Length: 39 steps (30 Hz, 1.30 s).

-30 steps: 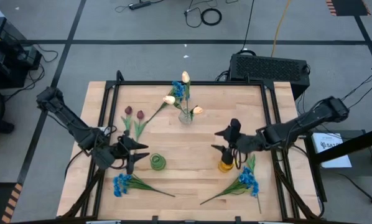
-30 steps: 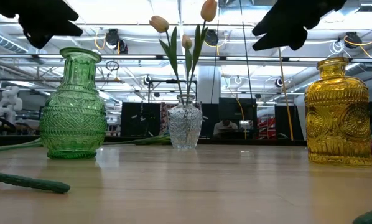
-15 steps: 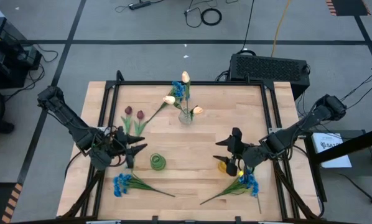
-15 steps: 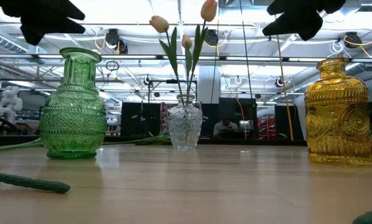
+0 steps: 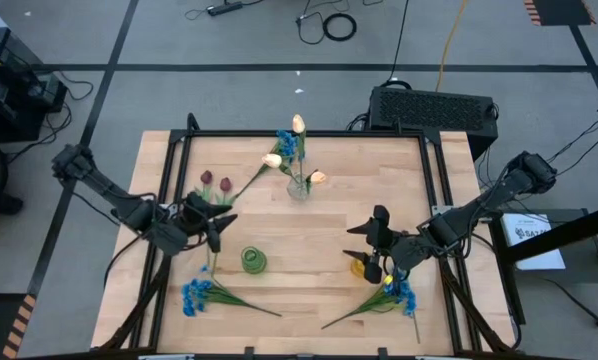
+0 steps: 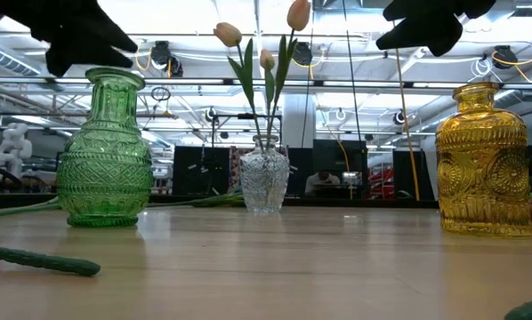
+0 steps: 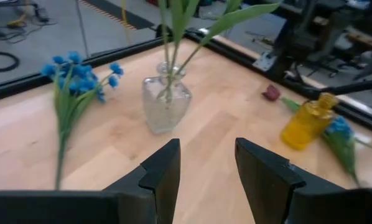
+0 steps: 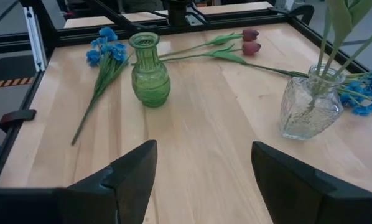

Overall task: Sort flowers into vase by color
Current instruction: Put the top blue flowers into the yellow vase

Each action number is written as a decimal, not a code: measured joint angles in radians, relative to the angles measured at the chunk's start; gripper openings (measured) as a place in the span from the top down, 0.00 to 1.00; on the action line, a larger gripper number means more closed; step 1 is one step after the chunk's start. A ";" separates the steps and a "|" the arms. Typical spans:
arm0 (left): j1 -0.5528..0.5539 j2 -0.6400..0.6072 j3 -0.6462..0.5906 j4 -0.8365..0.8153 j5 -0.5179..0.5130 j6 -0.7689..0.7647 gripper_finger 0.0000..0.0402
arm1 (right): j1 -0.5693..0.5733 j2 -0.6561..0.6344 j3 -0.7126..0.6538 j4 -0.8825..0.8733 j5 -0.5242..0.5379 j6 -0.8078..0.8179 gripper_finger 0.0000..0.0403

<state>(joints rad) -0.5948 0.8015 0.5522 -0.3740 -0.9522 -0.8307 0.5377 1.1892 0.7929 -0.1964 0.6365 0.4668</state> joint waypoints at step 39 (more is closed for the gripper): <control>0.546 0.060 0.001 0.015 0.172 0.605 0.60 | -0.066 0.000 0.000 0.065 0.227 -0.252 0.37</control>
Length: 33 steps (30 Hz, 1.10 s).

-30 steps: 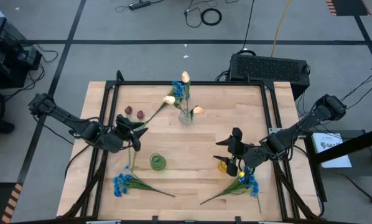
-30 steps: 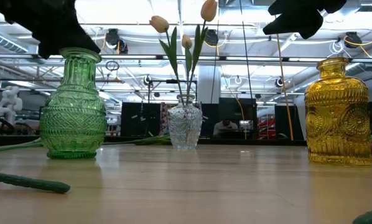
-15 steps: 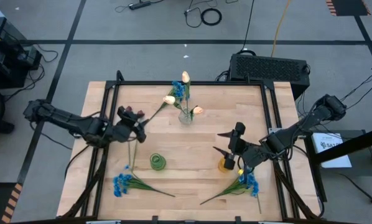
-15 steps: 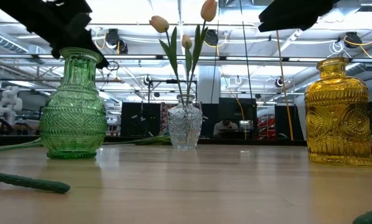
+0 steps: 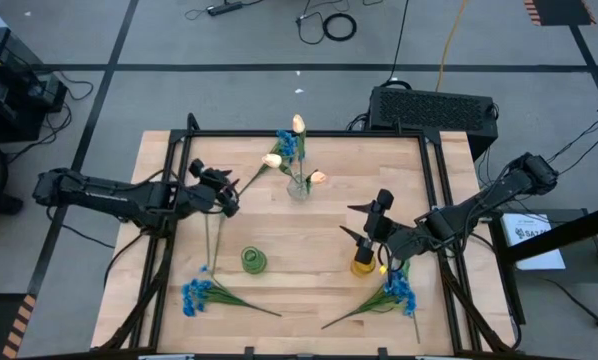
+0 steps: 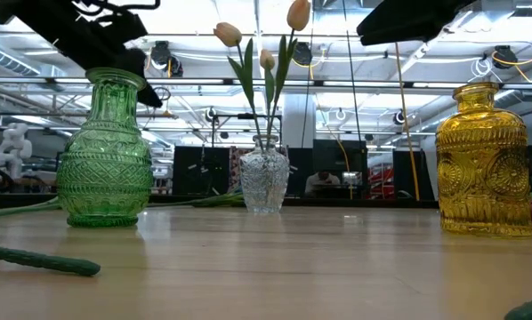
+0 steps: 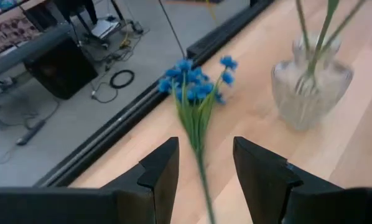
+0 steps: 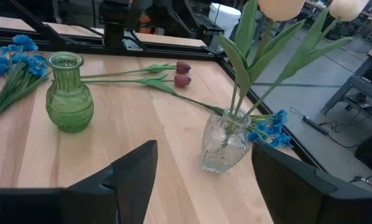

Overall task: Sort flowers into vase by color
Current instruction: Put the top blue flowers into the yellow vase

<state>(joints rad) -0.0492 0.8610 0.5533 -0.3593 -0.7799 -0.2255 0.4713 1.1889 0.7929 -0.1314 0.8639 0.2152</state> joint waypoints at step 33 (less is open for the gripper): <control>0.563 0.557 0.000 0.391 0.740 0.293 0.58 | 0.002 0.000 0.000 -0.012 -0.036 0.034 0.37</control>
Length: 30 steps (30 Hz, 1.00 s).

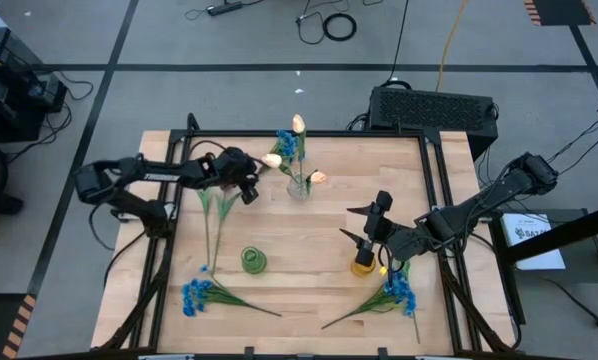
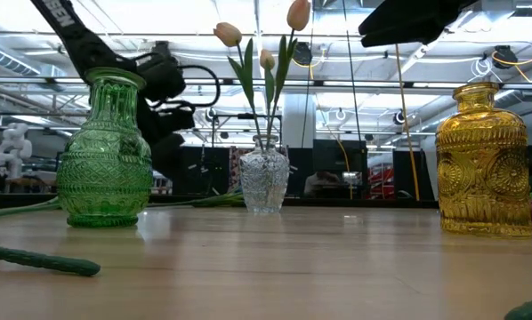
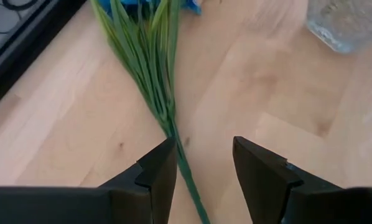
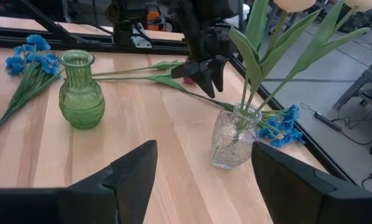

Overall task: Sort flowers into vase by color
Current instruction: Put the top blue flowers into the yellow vase

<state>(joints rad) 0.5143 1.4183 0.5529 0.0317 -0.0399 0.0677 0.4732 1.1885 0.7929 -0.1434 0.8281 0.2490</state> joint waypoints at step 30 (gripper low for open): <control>0.095 0.195 0.002 0.133 0.069 0.044 0.93 | 0.000 0.000 0.000 -0.016 0.003 -0.003 0.37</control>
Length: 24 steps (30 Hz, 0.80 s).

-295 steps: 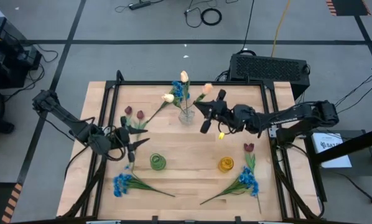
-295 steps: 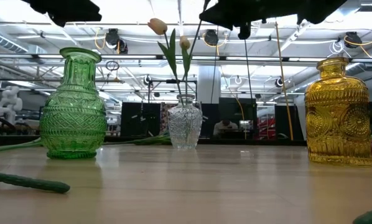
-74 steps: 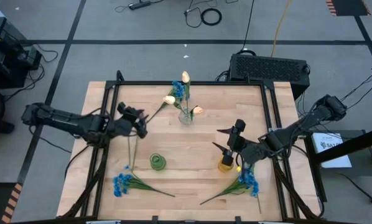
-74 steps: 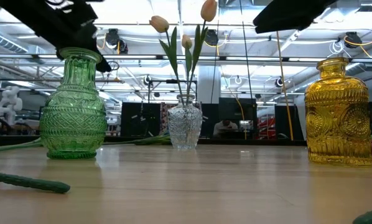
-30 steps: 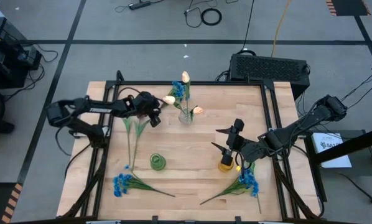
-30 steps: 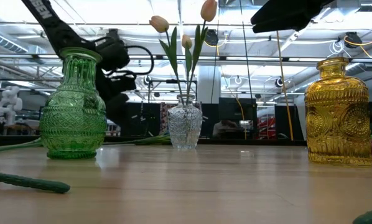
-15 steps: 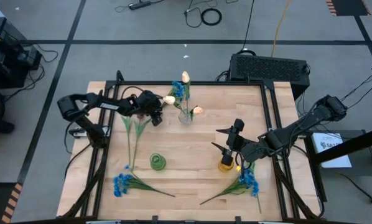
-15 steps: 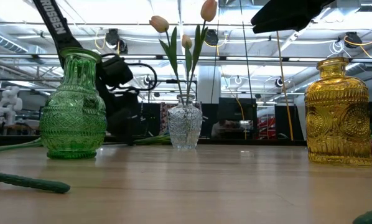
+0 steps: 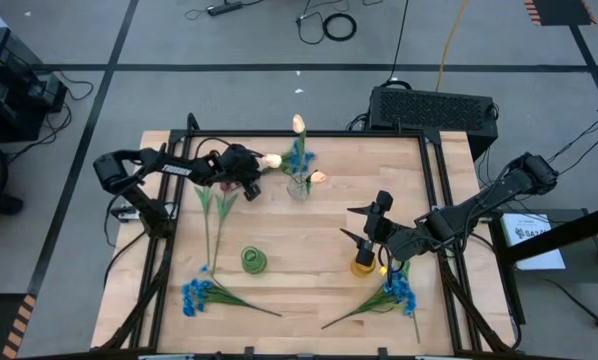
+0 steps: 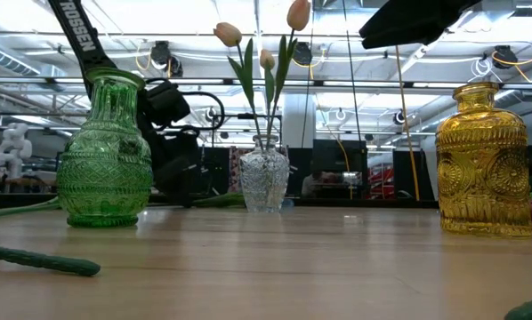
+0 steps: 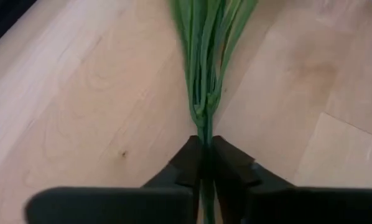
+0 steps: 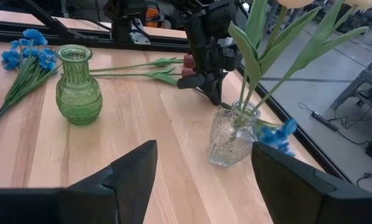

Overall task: Sort flowers into vase by color
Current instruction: Put the top blue flowers into the yellow vase

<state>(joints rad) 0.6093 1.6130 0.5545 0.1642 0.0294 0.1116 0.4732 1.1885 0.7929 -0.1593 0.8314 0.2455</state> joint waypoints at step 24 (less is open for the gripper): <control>0.001 -0.304 0.044 -0.129 -0.129 -0.054 0.95 | 0.000 0.000 0.000 -0.002 -0.023 0.018 0.37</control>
<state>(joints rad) 0.6102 1.3093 0.5983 0.0355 -0.0999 0.0578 0.4732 1.1885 0.7929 -0.1616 0.8082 0.2630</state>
